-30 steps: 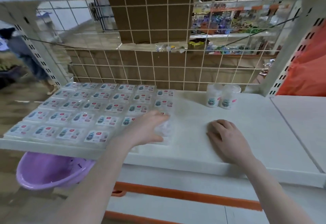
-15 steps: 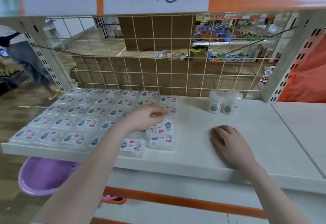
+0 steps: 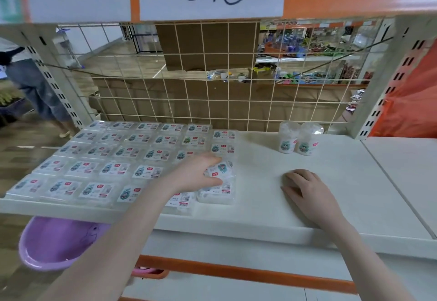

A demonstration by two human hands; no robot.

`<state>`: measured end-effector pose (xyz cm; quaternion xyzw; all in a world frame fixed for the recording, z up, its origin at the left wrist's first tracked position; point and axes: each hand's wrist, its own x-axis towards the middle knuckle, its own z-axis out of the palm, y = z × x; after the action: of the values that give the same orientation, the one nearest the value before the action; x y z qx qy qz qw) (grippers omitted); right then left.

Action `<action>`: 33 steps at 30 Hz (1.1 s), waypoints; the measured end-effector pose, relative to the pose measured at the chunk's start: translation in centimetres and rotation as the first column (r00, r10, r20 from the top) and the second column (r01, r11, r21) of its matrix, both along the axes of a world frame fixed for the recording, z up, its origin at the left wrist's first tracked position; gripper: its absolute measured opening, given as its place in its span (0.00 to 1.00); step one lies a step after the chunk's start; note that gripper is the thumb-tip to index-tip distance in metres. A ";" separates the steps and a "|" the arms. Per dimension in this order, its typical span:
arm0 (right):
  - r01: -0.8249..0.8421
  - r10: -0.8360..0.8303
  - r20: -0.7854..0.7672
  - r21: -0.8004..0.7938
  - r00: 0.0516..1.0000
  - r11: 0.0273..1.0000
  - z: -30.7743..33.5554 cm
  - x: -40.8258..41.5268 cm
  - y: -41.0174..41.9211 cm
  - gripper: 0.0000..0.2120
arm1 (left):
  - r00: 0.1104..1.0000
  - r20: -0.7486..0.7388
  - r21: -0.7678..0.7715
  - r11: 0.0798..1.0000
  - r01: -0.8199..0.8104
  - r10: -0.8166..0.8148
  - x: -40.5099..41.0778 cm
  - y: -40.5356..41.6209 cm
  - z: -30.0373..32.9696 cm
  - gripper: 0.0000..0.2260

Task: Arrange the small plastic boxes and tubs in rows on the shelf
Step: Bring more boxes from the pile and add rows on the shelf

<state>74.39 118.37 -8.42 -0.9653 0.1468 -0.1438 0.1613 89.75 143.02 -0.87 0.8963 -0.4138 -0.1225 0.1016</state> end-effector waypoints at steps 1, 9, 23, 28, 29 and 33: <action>0.001 -0.001 0.002 0.001 1.000 1.000 0.0 0.0 0.0 0.15 | 1.000 -0.008 0.004 1.000 0.014 -0.014 0.1 0.1 0.1 0.29; 0.000 0.000 0.000 -0.002 1.000 1.000 0.0 0.0 -0.1 0.15 | 0.967 -0.104 0.245 0.936 0.252 -0.233 2.1 0.7 2.8 0.41; 0.022 -0.021 -0.007 0.011 1.000 1.000 0.1 0.0 -0.1 0.17 | 0.927 -0.084 0.327 0.869 0.371 -0.365 2.9 -1.1 3.1 0.42; 0.018 -0.017 -0.015 0.021 1.000 1.000 0.1 -0.1 -0.1 0.16 | 0.942 0.145 0.327 0.913 0.244 -0.303 1.7 -0.4 2.0 0.42; 0.018 -0.018 -0.014 0.021 1.000 1.000 0.1 -0.1 -0.2 0.16 | 0.943 0.178 0.319 0.923 0.216 -0.283 1.4 -0.3 1.7 0.43; 0.007 -0.007 0.007 0.022 1.000 1.000 -0.2 0.0 -0.4 0.15 | 0.955 0.223 0.297 0.947 0.127 -0.198 0.1 0.5 0.6 0.44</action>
<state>74.35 118.01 -8.58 -0.9624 0.1514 -0.1460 0.1720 89.87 143.53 -0.25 0.8725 -0.4747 -0.0740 -0.0891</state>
